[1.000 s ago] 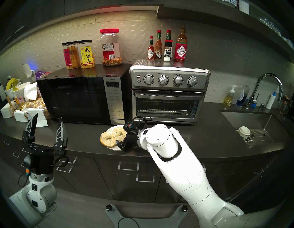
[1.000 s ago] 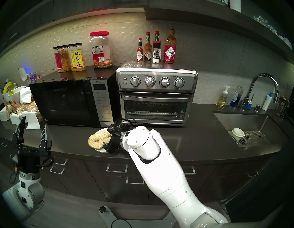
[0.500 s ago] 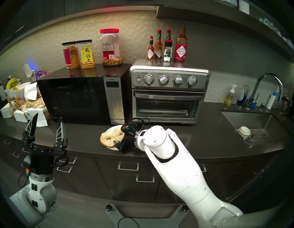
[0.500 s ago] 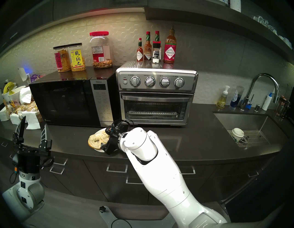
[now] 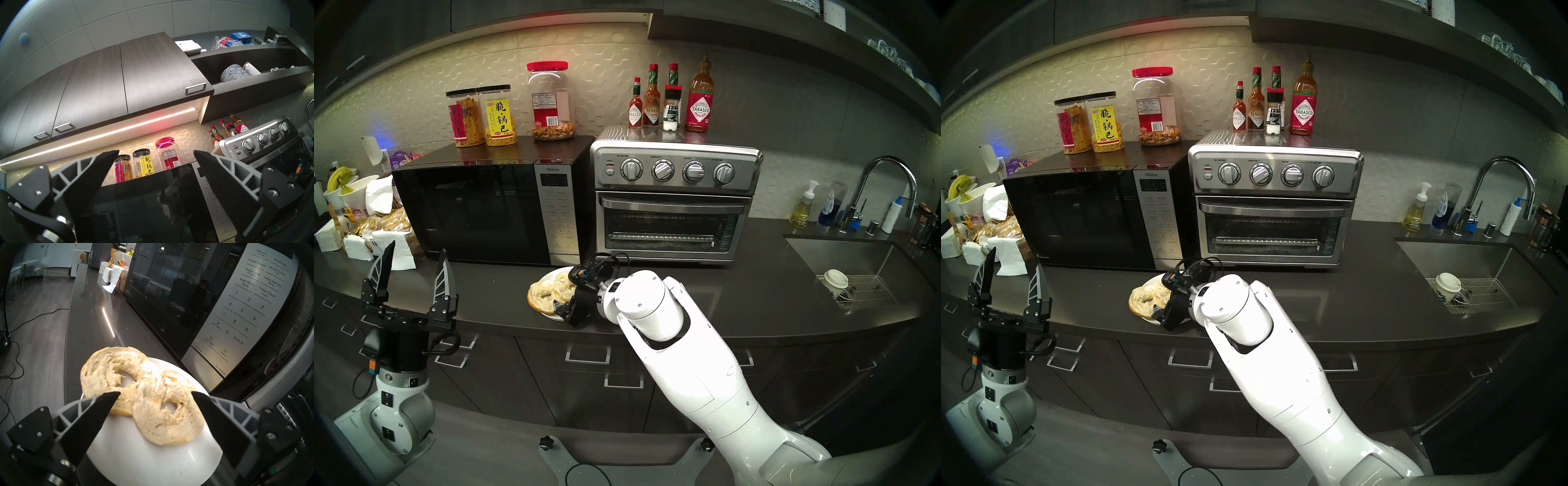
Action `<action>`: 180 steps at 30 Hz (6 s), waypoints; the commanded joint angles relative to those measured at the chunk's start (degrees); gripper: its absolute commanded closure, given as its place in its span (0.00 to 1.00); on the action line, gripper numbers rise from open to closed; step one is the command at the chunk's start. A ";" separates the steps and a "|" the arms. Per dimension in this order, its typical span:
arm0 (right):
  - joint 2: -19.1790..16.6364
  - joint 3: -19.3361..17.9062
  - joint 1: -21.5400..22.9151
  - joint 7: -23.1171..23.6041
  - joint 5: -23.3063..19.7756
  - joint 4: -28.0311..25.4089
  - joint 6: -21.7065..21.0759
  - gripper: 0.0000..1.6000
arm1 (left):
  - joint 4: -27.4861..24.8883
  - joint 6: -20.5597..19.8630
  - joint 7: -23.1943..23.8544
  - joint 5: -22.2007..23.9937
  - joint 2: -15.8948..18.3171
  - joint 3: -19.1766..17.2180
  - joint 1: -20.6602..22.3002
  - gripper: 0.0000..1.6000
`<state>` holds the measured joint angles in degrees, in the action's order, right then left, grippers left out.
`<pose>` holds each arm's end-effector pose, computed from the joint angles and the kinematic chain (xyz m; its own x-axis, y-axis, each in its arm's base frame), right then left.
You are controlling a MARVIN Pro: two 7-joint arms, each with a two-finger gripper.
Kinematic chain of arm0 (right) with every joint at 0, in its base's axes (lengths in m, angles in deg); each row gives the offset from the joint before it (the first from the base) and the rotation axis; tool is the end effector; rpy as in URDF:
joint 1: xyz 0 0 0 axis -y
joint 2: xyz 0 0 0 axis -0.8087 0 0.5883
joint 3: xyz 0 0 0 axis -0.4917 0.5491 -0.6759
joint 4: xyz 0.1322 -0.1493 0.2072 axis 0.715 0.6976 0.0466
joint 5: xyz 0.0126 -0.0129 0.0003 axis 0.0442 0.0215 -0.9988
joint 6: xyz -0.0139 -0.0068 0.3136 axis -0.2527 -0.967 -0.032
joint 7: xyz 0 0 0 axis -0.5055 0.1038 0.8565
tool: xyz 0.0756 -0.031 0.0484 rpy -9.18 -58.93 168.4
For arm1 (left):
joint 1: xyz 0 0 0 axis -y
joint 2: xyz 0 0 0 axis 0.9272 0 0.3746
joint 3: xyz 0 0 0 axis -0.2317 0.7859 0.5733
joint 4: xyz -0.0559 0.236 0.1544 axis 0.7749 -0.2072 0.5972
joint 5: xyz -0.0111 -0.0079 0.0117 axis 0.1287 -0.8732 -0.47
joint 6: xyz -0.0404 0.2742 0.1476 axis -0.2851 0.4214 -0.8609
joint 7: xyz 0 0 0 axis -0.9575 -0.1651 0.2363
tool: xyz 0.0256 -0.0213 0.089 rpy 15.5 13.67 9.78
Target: Open the oven and place the bagel inside on the rack
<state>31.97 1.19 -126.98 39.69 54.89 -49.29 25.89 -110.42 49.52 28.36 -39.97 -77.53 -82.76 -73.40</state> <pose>0.3957 0.2467 -0.2170 -0.0419 0.5593 0.8279 0.8031 -0.4741 0.3609 0.2146 0.1424 -0.1863 -0.7158 -0.2354 0.6574 0.1003 -0.9664 -0.2368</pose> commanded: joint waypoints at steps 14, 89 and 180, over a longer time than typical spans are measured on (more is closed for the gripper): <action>2.13 -1.15 1.90 -2.84 -0.44 2.39 2.72 0.00 | -0.48 0.02 -0.04 -0.03 0.01 -0.37 0.05 0.00; -9.13 -7.81 -6.20 4.43 -4.01 -17.11 -0.78 0.00 | -0.46 0.03 -0.04 -0.04 0.01 -0.35 0.08 0.00; -4.57 7.57 -8.80 -14.27 -0.74 -9.00 6.45 0.00 | -0.49 0.02 -0.04 -0.03 0.01 -0.38 0.04 0.00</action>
<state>26.37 8.55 -136.67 25.71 54.07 -57.74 31.67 -110.41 49.51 28.36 -39.96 -77.53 -82.75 -73.41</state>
